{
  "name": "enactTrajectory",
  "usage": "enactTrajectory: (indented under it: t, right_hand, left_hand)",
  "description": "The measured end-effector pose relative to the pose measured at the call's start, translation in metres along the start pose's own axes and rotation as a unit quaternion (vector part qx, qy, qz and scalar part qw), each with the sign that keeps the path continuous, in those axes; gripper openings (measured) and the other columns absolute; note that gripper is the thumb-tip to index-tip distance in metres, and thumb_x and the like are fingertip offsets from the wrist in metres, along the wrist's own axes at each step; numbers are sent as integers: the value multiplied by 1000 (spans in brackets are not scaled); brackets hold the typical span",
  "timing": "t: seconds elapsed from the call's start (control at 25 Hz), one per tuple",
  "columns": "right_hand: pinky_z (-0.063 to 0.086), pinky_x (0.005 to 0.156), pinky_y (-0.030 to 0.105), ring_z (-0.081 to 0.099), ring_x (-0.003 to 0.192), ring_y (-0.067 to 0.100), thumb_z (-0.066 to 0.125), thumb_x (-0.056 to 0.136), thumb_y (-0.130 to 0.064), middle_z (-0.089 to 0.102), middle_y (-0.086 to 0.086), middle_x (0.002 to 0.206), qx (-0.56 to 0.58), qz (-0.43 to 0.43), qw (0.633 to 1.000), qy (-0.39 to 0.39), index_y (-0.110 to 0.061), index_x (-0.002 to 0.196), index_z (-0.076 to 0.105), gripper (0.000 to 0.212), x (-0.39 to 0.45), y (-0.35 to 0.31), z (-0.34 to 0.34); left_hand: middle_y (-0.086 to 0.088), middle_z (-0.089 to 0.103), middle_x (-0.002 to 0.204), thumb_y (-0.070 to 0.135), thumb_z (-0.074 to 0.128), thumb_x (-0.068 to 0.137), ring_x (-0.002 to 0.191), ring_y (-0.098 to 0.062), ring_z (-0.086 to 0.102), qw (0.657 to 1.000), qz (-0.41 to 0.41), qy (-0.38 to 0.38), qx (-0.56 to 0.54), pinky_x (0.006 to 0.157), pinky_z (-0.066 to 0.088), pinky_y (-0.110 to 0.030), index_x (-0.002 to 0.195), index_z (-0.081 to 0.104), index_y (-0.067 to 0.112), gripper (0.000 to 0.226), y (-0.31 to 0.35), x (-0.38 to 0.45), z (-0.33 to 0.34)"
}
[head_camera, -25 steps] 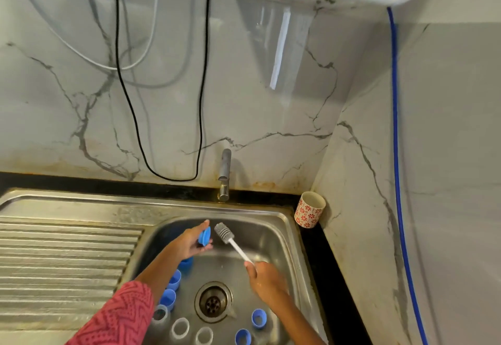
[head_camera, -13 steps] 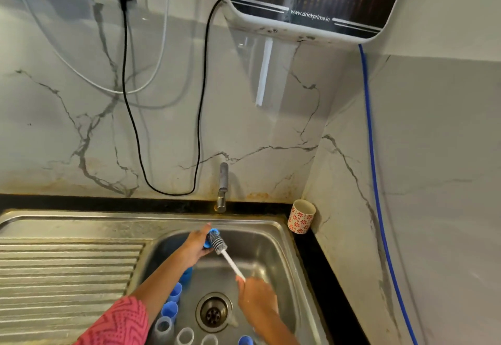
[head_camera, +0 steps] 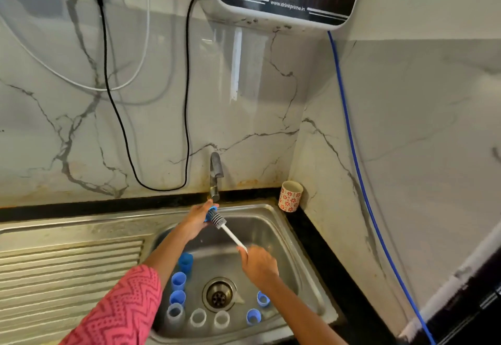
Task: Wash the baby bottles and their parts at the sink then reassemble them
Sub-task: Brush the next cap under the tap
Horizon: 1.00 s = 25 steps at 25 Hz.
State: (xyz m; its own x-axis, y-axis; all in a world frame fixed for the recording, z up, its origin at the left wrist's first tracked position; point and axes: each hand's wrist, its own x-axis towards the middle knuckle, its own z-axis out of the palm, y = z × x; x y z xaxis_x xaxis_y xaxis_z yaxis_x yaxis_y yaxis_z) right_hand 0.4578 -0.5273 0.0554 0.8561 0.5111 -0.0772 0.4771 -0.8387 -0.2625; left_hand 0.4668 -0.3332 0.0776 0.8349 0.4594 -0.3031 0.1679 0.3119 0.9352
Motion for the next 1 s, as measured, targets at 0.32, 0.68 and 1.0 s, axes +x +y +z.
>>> enactTrajectory:
  t: [0.32,0.68,1.0]
  right_hand:
    - [49,81,37,64,97,28,25,101,-48,67,11,103,-63,-23,997,40,-9,110,63,55,5,-5,-36]
    - [47,83,38,61,102,33,23,101,-46,65,15,109,-13,-33,999,4,-6,113,61,56,-4,-25,-11]
    - [48,83,36,62,102,29,20,101,-50,66,11,109,-34,14,998,59,-9,113,61,60,6,-9,-28]
  left_hand:
    - [-16,54,97,28,39,100,80,-17,54,1000,18,1,5,71,48,-27,106,59,2,34,-1,3,-5]
    - [-16,52,87,22,42,99,73,-21,54,993,1,42,-113,66,47,-32,90,49,8,18,10,2,-12]
    - [-18,55,89,20,38,100,79,-22,56,992,2,5,-128,69,49,-32,90,56,1,28,20,5,2]
